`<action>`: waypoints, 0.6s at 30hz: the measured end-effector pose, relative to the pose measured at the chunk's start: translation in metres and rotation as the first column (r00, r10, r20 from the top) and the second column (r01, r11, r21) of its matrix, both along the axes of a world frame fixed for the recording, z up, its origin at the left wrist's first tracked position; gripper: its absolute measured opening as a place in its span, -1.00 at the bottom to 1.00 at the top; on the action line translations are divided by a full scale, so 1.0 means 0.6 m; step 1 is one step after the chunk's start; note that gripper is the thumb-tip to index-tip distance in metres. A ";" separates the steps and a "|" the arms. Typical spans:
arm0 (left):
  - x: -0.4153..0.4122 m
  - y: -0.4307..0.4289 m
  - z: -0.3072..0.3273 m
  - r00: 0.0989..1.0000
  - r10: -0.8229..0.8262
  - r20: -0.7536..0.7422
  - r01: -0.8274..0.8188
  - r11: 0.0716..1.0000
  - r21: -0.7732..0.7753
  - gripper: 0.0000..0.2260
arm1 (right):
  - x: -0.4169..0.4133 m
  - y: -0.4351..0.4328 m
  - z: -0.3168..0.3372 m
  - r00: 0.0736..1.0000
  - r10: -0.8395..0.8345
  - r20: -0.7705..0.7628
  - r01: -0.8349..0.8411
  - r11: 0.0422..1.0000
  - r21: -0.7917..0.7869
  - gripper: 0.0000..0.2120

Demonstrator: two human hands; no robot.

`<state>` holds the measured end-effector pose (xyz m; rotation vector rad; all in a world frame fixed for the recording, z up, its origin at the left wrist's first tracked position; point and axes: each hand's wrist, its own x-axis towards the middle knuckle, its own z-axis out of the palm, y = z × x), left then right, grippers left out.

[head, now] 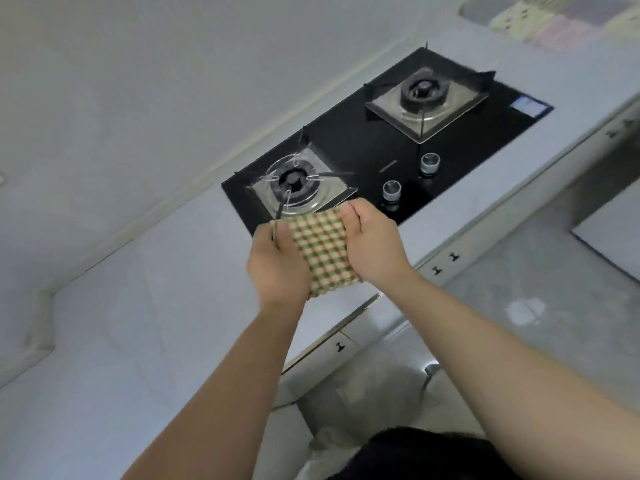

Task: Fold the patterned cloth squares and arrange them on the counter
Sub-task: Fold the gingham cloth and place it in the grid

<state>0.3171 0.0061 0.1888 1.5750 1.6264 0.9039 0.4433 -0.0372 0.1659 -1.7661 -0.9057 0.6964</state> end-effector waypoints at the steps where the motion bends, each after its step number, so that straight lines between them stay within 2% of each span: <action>1: 0.043 -0.011 0.015 0.999 -0.054 0.001 0.054 0.999 0.007 -0.73 | 0.041 -0.019 0.012 0.999 -0.041 0.010 0.042 0.999 -0.020 -0.73; 5: 0.236 -0.072 0.045 0.973 -0.230 0.011 0.229 0.973 0.023 -0.73 | 0.222 -0.110 0.051 0.981 -0.183 0.069 0.188 0.979 -0.074 -0.70; 10: 0.474 -0.174 0.074 0.901 -0.417 0.121 0.416 0.909 0.032 -0.76 | 0.448 -0.228 0.082 0.922 -0.362 0.138 0.376 0.921 -0.100 -0.71; 14: 0.600 -0.219 0.078 0.875 -0.446 0.188 0.459 0.888 -0.031 -0.74 | 0.557 -0.289 0.093 0.884 -0.443 0.149 0.460 0.881 -0.109 -0.75; 18: 0.683 -0.230 0.068 0.856 -0.477 0.200 0.495 0.868 -0.046 -0.75 | 0.634 -0.306 0.090 0.872 -0.463 0.162 0.485 0.863 -0.145 -0.70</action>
